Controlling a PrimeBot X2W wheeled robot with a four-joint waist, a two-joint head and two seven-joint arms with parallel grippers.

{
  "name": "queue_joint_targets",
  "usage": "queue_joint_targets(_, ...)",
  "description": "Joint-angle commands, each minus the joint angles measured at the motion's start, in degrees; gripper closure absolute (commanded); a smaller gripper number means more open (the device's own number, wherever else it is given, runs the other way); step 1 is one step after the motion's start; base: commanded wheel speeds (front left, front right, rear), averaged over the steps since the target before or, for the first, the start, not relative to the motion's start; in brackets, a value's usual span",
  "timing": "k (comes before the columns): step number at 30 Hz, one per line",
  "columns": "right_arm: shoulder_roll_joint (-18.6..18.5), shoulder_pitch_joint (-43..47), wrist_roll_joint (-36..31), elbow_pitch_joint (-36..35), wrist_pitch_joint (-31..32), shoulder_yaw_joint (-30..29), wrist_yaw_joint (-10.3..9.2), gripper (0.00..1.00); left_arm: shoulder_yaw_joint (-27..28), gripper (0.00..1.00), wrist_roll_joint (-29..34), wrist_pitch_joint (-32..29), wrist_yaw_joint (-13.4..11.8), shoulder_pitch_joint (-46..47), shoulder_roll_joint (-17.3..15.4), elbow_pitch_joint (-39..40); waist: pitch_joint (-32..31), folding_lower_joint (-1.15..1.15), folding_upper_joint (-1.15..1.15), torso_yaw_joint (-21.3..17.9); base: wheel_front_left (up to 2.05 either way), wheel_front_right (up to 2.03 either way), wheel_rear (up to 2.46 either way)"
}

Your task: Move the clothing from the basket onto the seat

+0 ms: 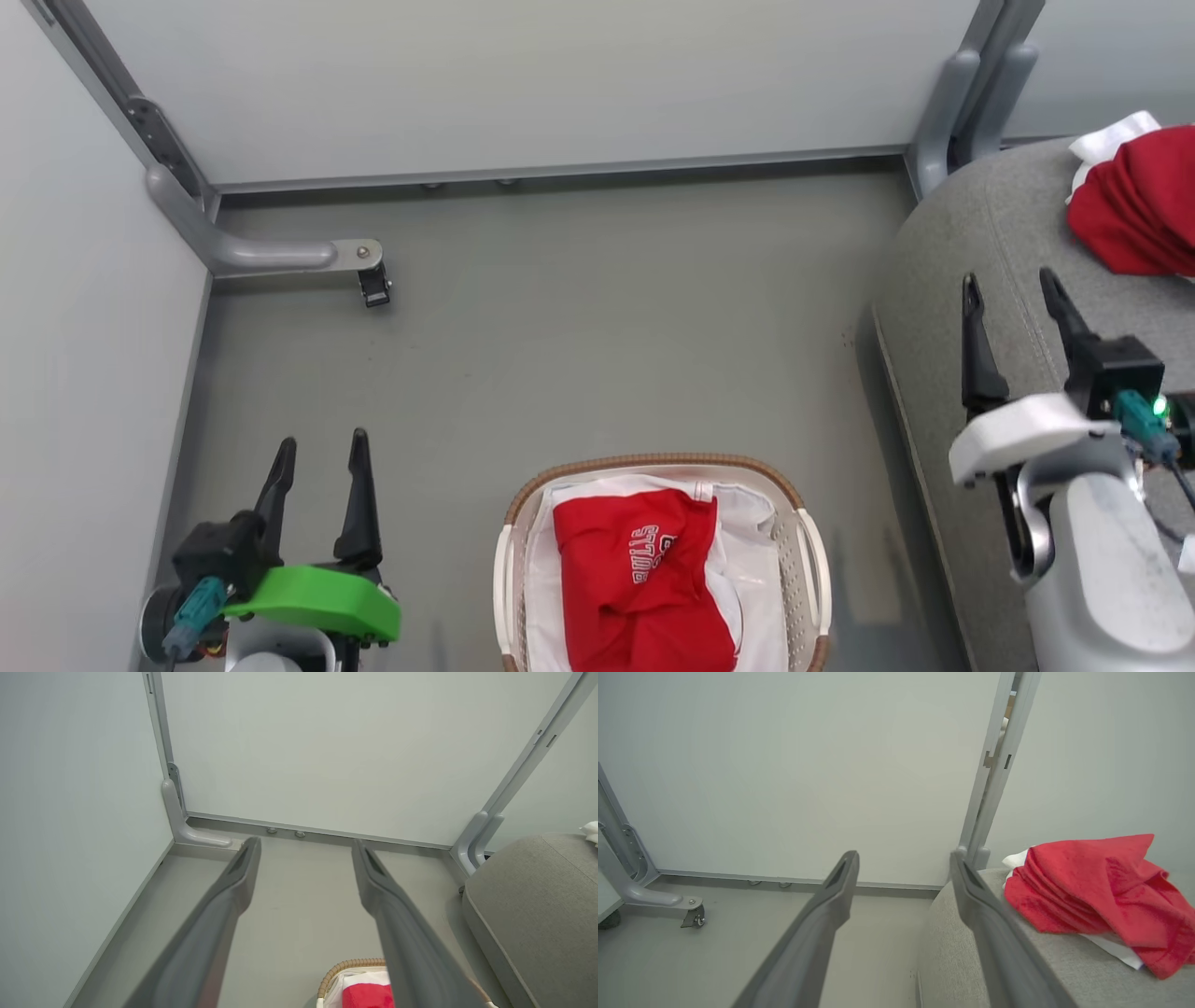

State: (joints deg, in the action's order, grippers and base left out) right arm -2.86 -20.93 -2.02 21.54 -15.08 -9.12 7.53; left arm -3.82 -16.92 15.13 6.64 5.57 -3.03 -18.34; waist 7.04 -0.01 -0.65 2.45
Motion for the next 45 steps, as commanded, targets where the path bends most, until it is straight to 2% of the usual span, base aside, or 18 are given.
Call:
queue_joint_targets(1, -0.1, 1.8, 1.6, -0.8, -0.1, 1.1, -0.08, 0.0, 0.3, 0.0, 0.1, 0.0, 0.2, -1.1, 0.0, 0.5, -1.2, 0.01, 0.65, 0.3, 0.0, 0.0, 0.0)
queue_joint_targets(9, -0.2, 9.1, 5.4, -3.6, -0.1, 5.3, -0.08, 0.0, 0.3, 0.0, -0.4, 0.0, 0.1, -4.6, 0.1, 0.4, -3.7, 0.01, 0.65, -0.4, 0.0, 0.0, 0.0)
queue_joint_targets(19, -0.2, 13.9, 8.8, -2.1, -0.1, 10.5, -0.08, 0.0, -2.0, 0.0, -1.5, 0.0, -0.5, -6.3, 0.1, -0.5, -6.1, 0.01, 0.65, -0.7, 0.0, 0.0, 0.0)
queue_joint_targets(45, -0.2, 13.6, 8.6, -1.3, -0.1, 10.5, -0.08, 0.0, -2.2, 0.0, -1.0, 0.0, -0.2, -5.7, 0.1, -1.7, -6.1, 0.01, 0.65, -0.5, 0.0, 0.0, 0.0)
